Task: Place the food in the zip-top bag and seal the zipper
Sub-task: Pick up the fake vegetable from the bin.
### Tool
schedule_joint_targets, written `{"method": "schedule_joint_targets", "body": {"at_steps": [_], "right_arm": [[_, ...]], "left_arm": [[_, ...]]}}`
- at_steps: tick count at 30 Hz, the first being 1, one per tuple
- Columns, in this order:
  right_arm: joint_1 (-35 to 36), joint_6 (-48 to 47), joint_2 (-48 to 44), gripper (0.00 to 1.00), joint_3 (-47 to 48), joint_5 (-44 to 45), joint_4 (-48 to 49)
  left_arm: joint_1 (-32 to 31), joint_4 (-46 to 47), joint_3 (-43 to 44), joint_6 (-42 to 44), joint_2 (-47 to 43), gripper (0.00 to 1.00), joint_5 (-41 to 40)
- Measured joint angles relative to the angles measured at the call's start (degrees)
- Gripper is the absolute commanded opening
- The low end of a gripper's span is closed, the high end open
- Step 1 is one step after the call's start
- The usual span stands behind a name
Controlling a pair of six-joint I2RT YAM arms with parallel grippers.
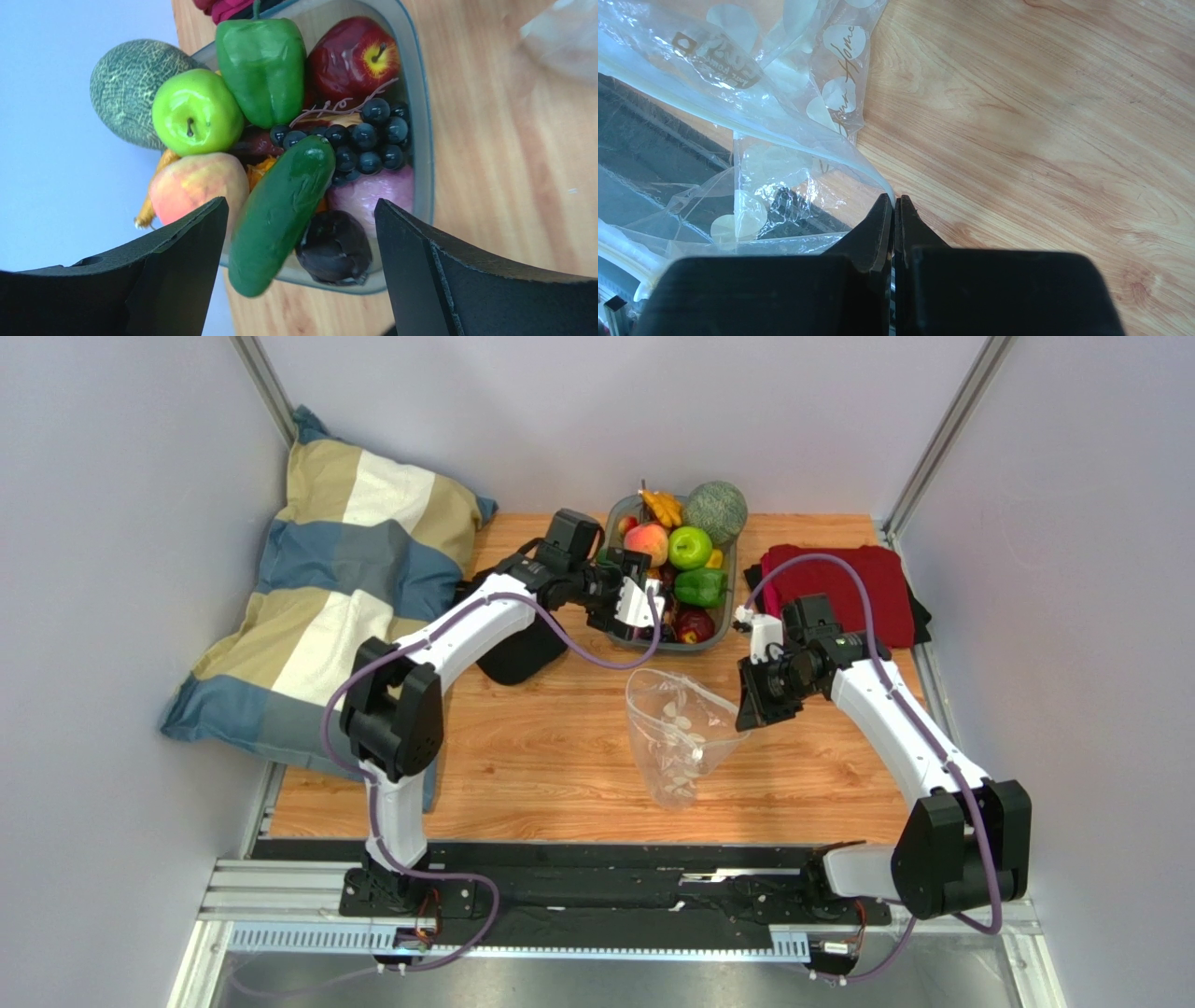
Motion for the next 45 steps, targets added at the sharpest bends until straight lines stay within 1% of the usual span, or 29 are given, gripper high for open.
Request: {"method": "schedule_joint_targets", "body": {"at_steps": [4, 8, 10, 14, 15, 17, 22, 25, 26, 28, 29, 31, 32, 33, 35, 39, 40, 45], "right_arm": [[-0.24, 0.07, 0.0, 0.0, 0.02, 0.0, 0.02], [-0.44, 0.07, 0.0, 0.0, 0.0, -0.02, 0.0], [-0.44, 0.07, 0.0, 0.0, 0.0, -0.04, 0.0], [-0.48, 0.07, 0.13, 0.0, 0.02, -0.15, -0.02], [-0.48, 0.07, 0.22, 0.0, 0.02, -0.2, -0.02], [-0.48, 0.07, 0.52, 0.0, 0.02, -0.31, -0.02], [-0.48, 0.09, 0.85, 0.0, 0.02, -0.68, -0.02], [-0.48, 0.09, 1.11, 0.0, 0.02, -0.68, -0.02], [-0.48, 0.09, 1.22, 0.0, 0.02, -0.68, -0.02], [-0.48, 0.09, 1.55, 0.0, 0.02, -0.68, -0.02], [-0.48, 0.09, 1.68, 0.0, 0.02, -0.68, -0.02], [-0.48, 0.09, 1.75, 0.0, 0.02, -0.68, -0.04], [-0.52, 0.09, 1.75, 0.0, 0.02, -0.7, -0.02], [-0.52, 0.09, 1.75, 0.0, 0.02, -0.7, -0.02], [-0.59, 0.09, 1.77, 0.0, 0.02, -0.74, -0.04], [-0.59, 0.13, 1.77, 0.0, 0.02, -1.31, -0.02], [-0.61, 0.17, 1.77, 0.0, 0.02, -1.49, 0.0], [-0.74, 0.72, 1.77, 0.0, 0.04, -2.23, 0.07]], "left_arm": [[0.0, -0.15, 1.44, 7.17, 3.41, 0.82, 0.17], [0.0, 0.46, 2.05, 11.26, 5.81, 0.81, -0.11], [0.0, 0.85, 2.05, 13.0, 6.56, 0.78, -0.28], [0.0, 2.69, 1.99, 15.47, 7.17, 0.71, -0.31], [0.0, 4.13, 1.62, 16.39, 7.17, 0.67, -0.31], [0.0, 6.32, 1.09, 17.62, 7.17, 0.64, -0.28], [0.0, 9.51, 0.7, 19.65, 7.76, 0.62, -0.42], [0.0, 9.75, 0.7, 20.92, 8.44, 0.58, -0.48], [0.0, 9.73, 0.7, 21.44, 8.68, 0.53, -0.46], [0.0, 9.49, 0.7, 22.45, 9.05, 0.48, -0.46], [0.0, 9.33, 0.7, 22.93, 9.16, 0.4, -0.46], [0.0, 9.14, 0.7, 23.52, 9.18, 0.33, -0.46], [0.0, 9.11, 0.7, 23.69, 9.18, 0.26, -0.46], [0.0, 9.16, 0.7, 23.87, 9.18, 0.22, -0.44], [0.0, 9.22, 0.66, 23.98, 9.18, 0.17, -0.24], [0.0, 8.79, -0.98, 23.8, 7.21, 0.11, 0.26], [0.0, 8.28, -1.46, 23.61, 6.14, 0.07, 0.57], [-0.02, 6.12, -1.6, 21.84, -1.81, 0.0, 1.79]]}}
